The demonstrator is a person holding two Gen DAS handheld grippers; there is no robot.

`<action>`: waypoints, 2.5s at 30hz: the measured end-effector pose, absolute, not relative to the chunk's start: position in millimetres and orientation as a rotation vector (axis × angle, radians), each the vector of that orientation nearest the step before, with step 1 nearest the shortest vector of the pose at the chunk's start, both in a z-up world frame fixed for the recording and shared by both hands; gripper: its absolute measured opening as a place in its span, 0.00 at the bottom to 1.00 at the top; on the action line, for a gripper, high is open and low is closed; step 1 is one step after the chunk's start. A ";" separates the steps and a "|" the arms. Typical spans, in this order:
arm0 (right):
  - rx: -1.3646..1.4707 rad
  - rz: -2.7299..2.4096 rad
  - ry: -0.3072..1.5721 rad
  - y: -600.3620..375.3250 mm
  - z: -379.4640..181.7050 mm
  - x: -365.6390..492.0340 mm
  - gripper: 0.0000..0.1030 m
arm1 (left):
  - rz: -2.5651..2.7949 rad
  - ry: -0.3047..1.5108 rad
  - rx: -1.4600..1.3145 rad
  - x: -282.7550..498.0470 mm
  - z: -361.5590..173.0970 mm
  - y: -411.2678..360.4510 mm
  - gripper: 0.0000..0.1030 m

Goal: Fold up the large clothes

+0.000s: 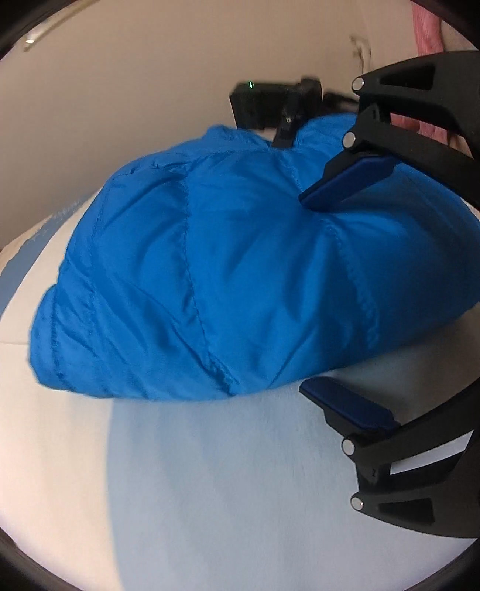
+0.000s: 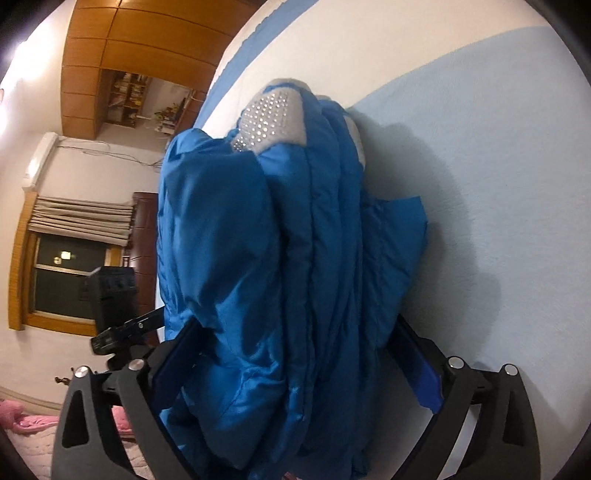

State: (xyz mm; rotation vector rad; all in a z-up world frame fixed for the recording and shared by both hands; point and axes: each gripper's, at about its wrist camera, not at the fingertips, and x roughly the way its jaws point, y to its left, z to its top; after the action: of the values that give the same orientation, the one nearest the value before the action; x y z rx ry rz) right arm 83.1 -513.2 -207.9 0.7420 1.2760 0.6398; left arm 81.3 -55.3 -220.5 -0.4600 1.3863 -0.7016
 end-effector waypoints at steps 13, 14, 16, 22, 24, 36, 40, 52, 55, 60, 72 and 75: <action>0.815 0.761 1.225 -499.6 -214.8 92.7 0.64 | -0.815 1.332 -0.599 80.3 -221.8 -47.8 0.72; 0.822 0.767 1.216 -500.3 -212.1 91.7 0.62 | -0.822 1.324 -0.603 79.2 -219.1 -45.4 0.71; 0.818 0.774 1.205 -499.6 -206.0 90.3 0.56 | -0.831 1.311 -0.595 77.3 -213.1 -45.4 0.70; 0.782 0.787 1.169 -497.1 -180.6 92.0 0.53 | -0.850 1.277 -0.597 80.5 -194.7 -39.8 0.70; 0.776 0.795 1.156 -502.9 -177.4 92.5 0.53 | -0.851 1.256 -0.599 83.3 -186.5 -32.9 0.70; 0.683 0.895 1.118 -440.7 -146.6 181.5 0.53 | -0.751 1.141 -0.607 141.8 -156.9 31.5 0.70; 0.650 0.929 1.127 -406.4 -147.1 231.5 0.53 | -0.697 1.108 -0.602 172.7 -156.8 55.7 0.70; 0.646 0.926 1.209 -355.9 -184.9 312.1 0.54 | -0.573 1.141 -0.607 226.4 -197.0 91.1 0.70; 0.669 0.890 1.250 -350.9 -204.5 321.9 0.57 | -0.560 1.151 -0.606 228.2 -206.6 93.0 0.75; 0.695 0.871 1.254 -358.7 -210.2 316.7 0.63 | -0.544 1.147 -0.600 221.7 -207.6 96.7 0.77; 0.451 0.697 1.206 -363.4 -140.5 278.3 0.82 | -0.408 1.114 -0.472 184.3 -146.2 93.1 0.77; 0.427 0.702 1.172 -365.2 -122.6 254.6 0.82 | -0.397 1.081 -0.437 158.3 -130.2 89.5 0.77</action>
State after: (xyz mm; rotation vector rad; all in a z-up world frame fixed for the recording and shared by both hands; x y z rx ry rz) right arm 254.6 -365.2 -122.6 0.4271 1.1716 0.7016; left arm 158.3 89.5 -130.2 -0.4368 1.0809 -0.3967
